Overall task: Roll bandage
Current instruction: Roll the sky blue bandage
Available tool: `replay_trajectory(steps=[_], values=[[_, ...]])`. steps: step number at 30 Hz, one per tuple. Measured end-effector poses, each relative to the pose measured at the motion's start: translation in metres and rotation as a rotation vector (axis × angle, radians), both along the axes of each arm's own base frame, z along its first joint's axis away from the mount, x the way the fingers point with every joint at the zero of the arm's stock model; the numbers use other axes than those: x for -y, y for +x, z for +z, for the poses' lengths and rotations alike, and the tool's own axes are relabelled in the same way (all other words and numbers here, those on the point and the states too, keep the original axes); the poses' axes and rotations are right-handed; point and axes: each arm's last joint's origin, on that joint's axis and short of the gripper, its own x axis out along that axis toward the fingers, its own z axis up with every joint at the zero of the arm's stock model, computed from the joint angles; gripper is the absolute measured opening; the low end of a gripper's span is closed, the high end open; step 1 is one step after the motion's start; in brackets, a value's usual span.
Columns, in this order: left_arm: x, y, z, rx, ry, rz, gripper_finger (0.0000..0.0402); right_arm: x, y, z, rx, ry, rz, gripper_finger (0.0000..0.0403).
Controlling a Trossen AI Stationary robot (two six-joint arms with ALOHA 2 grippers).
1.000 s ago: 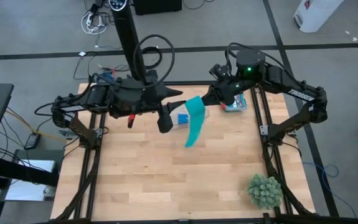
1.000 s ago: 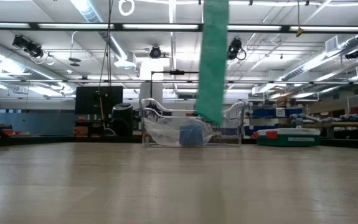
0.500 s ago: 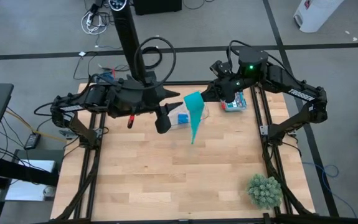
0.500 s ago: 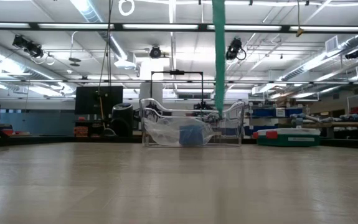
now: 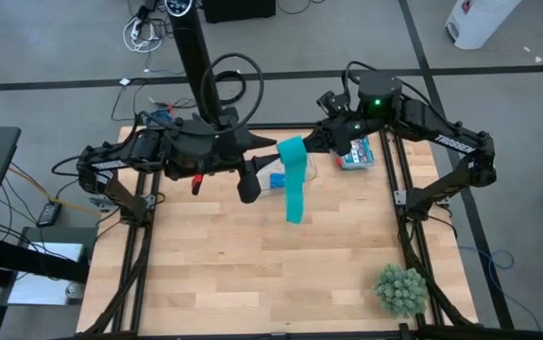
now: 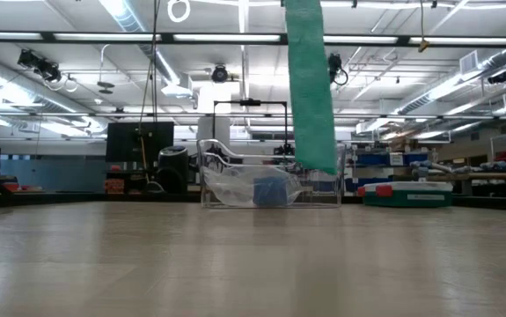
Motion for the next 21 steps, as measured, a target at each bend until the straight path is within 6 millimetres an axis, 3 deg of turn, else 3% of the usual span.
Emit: replay_trajectory(steps=[16, 21], values=[[-0.0006, 0.0018, 0.0025, 0.033, 0.0, 0.02, 0.0146, -0.0096, 0.0042, 0.0037, 0.078, -0.026, 0.048, 0.0001], [0.0009, 0.0078, 0.0013, 0.048, -0.009, 0.0, 0.0098, -0.0108, 0.0048, 0.005, 0.104, -0.061, 0.044, 0.0017]])
